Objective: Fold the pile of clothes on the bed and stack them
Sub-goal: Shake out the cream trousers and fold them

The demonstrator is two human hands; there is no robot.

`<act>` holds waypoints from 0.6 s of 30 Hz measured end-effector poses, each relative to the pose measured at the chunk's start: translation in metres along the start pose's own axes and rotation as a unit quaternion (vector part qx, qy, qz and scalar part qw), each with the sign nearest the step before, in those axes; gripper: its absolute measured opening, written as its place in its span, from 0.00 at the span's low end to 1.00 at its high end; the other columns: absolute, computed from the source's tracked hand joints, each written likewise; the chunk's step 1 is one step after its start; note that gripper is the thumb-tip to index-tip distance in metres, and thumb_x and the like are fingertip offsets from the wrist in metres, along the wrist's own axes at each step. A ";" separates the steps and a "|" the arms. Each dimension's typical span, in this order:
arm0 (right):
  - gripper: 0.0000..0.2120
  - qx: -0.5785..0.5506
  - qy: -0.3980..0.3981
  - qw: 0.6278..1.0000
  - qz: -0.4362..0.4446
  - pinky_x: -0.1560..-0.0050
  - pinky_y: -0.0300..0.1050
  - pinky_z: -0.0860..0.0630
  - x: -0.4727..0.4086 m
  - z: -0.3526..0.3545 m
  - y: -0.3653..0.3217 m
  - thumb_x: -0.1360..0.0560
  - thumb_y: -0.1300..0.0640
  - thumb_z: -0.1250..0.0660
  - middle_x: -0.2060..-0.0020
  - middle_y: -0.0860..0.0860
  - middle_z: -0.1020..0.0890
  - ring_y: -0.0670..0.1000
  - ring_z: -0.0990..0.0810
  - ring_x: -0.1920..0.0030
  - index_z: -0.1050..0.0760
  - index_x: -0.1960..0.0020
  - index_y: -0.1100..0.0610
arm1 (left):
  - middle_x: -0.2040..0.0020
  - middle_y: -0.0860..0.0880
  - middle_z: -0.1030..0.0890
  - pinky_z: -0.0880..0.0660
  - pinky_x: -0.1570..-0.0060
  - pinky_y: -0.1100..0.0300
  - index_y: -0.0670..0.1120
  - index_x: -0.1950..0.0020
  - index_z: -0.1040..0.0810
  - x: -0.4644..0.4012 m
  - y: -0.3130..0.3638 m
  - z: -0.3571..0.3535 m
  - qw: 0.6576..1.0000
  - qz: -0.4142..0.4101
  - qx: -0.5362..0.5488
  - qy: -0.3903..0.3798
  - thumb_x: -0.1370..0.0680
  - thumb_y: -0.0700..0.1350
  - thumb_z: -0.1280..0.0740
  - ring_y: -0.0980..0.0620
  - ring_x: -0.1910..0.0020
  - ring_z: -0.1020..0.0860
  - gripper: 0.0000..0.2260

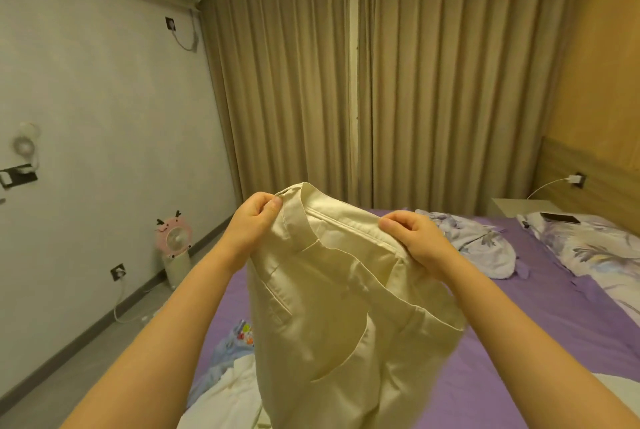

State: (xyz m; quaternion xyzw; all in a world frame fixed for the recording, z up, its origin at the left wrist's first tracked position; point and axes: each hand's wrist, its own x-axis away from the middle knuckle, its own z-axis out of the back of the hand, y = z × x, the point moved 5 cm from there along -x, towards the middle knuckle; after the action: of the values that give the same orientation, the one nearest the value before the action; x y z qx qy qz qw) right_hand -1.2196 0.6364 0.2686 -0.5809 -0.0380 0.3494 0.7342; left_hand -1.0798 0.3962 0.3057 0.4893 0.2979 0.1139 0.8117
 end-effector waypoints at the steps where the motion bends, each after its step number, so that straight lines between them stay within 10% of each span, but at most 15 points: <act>1: 0.07 0.002 0.000 1.000 0.004 0.57 0.36 0.26 0.002 -0.003 -0.005 0.24 0.54 0.33 0.64 0.42 0.17 0.40 0.21 0.61 0.19 0.58 0.50 | 0.51 0.55 0.22 0.27 0.56 0.62 0.53 0.49 0.24 0.004 0.002 0.005 1.000 0.001 0.003 -0.027 0.24 0.59 0.34 0.55 0.54 0.23 0.11; 5: 0.07 0.003 -0.014 1.000 0.006 0.63 0.33 0.26 0.013 -0.013 -0.026 0.24 0.53 0.32 0.66 0.44 0.17 0.40 0.21 0.64 0.18 0.60 0.51 | 0.49 0.60 0.21 0.24 0.56 0.66 0.61 0.43 0.26 0.013 0.009 0.021 0.993 0.010 0.000 -0.114 0.36 0.62 0.27 0.61 0.53 0.20 0.23; 8: 0.09 -0.008 -0.024 1.000 -0.016 0.67 0.31 0.27 0.022 -0.023 -0.041 0.26 0.52 0.30 0.70 0.44 0.18 0.39 0.22 0.68 0.17 0.64 0.51 | 0.66 0.58 0.22 0.28 0.66 0.66 0.51 0.61 0.21 0.013 0.009 0.032 0.998 -0.022 -0.017 -0.051 0.32 0.55 0.25 0.61 0.68 0.24 0.10; 13: 0.09 -0.029 -0.087 0.991 -0.095 0.71 0.36 0.27 0.042 -0.037 -0.053 0.30 0.48 0.27 0.70 0.48 0.19 0.44 0.22 0.70 0.17 0.64 0.53 | 0.65 0.45 0.26 0.30 0.63 0.56 0.33 0.58 0.24 0.015 0.003 0.048 0.997 -0.011 0.078 0.007 0.28 0.58 0.28 0.51 0.66 0.27 0.25; 18: 0.06 -0.087 -0.056 0.992 -0.072 0.70 0.38 0.25 0.052 -0.049 -0.072 0.27 0.53 0.29 0.68 0.50 0.19 0.45 0.22 0.69 0.18 0.61 0.54 | 0.70 0.50 0.27 0.30 0.63 0.57 0.44 0.68 0.25 0.014 -0.014 0.062 0.999 0.008 -0.044 0.021 0.32 0.66 0.34 0.52 0.67 0.28 0.24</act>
State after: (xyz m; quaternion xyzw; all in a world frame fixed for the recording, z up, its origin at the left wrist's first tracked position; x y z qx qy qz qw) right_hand -1.1240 0.6189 0.2984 -0.6181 -0.1514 0.3226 0.7007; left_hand -1.0335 0.3508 0.3092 0.4529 0.3053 0.1434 0.8253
